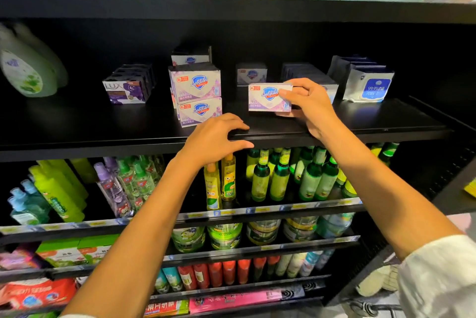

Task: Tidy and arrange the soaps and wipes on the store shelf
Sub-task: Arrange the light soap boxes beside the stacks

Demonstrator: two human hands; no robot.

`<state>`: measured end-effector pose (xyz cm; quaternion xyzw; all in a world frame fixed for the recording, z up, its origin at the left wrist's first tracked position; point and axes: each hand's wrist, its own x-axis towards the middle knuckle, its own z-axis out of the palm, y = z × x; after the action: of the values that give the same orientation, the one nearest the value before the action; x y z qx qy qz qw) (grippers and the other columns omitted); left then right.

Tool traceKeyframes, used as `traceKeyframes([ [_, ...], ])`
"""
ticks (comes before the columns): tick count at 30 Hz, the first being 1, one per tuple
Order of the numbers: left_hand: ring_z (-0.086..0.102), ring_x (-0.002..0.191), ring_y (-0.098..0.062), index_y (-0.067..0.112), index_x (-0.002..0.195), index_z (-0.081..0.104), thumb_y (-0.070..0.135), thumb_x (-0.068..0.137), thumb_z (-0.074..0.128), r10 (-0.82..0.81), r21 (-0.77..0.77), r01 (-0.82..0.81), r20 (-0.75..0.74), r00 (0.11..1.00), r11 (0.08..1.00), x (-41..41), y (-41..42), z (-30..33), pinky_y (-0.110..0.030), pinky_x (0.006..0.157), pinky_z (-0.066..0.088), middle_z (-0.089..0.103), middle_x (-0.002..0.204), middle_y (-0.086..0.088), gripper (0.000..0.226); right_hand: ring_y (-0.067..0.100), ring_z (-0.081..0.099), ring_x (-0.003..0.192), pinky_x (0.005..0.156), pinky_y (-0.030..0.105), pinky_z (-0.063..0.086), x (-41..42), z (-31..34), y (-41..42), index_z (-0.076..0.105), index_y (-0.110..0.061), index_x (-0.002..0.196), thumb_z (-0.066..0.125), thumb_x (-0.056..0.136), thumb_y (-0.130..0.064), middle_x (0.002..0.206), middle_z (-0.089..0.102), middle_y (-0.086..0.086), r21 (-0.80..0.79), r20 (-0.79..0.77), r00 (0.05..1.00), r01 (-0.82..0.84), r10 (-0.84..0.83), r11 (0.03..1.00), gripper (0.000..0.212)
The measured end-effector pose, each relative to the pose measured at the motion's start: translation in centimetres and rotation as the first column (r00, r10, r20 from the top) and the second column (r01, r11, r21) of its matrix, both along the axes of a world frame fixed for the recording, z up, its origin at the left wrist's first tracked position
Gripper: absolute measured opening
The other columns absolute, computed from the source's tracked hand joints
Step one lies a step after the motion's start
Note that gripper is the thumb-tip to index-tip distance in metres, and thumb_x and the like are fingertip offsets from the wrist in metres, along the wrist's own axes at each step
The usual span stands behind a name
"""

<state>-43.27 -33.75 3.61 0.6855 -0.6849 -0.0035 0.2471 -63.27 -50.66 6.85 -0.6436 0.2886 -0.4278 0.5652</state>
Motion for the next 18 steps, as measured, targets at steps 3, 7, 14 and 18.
traceKeyframes([
  [3, 0.059, 0.122, -0.012, 0.027, 0.128, 0.07, 0.062, 0.09, 0.067, -0.003, -0.023, 0.002, -0.043, 0.999, 1.0, -0.2, 0.0, -0.1, -0.043, 0.103, 0.052, 0.062, 0.135, 0.01, 0.052, 0.024, 0.075, 0.108, 0.074, 0.038, 0.064, -1.0, -0.2, 0.6, 0.066, -0.011, 0.115, 0.077, 0.092, -0.012, 0.108, 0.078, 0.011, 0.039, 0.057, 0.998, -0.035, 0.033, 0.999, 0.026],
  [7, 0.06, 0.116, -0.012, 0.025, 0.121, 0.064, 0.061, 0.093, 0.063, 0.045, -0.094, -0.062, -0.169, 0.985, 0.994, -0.7, -0.2, -0.1, -0.045, 0.099, 0.054, 0.064, 0.127, 0.007, 0.045, 0.029, 0.073, 0.112, 0.075, 0.039, 0.064, -1.8, -0.5, 0.6, 0.066, -0.011, 0.115, 0.073, 0.095, -0.01, 0.112, 0.077, 0.014, 0.089, 0.108, 0.99, -0.1, 0.09, 0.991, 0.021],
  [14, 0.045, 0.14, -0.013, 0.031, 0.157, 0.031, 0.009, 0.086, 0.082, -0.118, -0.177, 0.034, -0.488, 0.865, 0.984, -2.3, -2.5, 1.9, -0.028, 0.111, 0.046, 0.046, 0.152, -0.003, 0.091, 0.029, 0.073, 0.114, 0.084, 0.046, 0.062, -1.8, -0.4, 0.4, 0.064, -0.007, 0.122, 0.072, 0.096, -0.014, 0.117, 0.076, 0.015, 0.1, 0.1, 0.988, -0.13, 0.12, 0.986, 0.028],
  [18, 0.053, 0.129, -0.009, 0.03, 0.15, 0.04, -0.003, 0.086, 0.079, -0.197, -0.218, 0.081, -0.589, 0.784, 0.973, -3.1, -4.5, 2.2, -0.023, 0.095, 0.058, 0.049, 0.142, 0.004, 0.082, 0.026, 0.073, 0.113, 0.084, 0.045, 0.062, -1.8, -0.4, 0.2, 0.065, -0.008, 0.122, 0.073, 0.096, -0.015, 0.116, 0.077, 0.012, 0.106, 0.076, 0.99, -0.127, 0.12, 0.986, 0.028],
])
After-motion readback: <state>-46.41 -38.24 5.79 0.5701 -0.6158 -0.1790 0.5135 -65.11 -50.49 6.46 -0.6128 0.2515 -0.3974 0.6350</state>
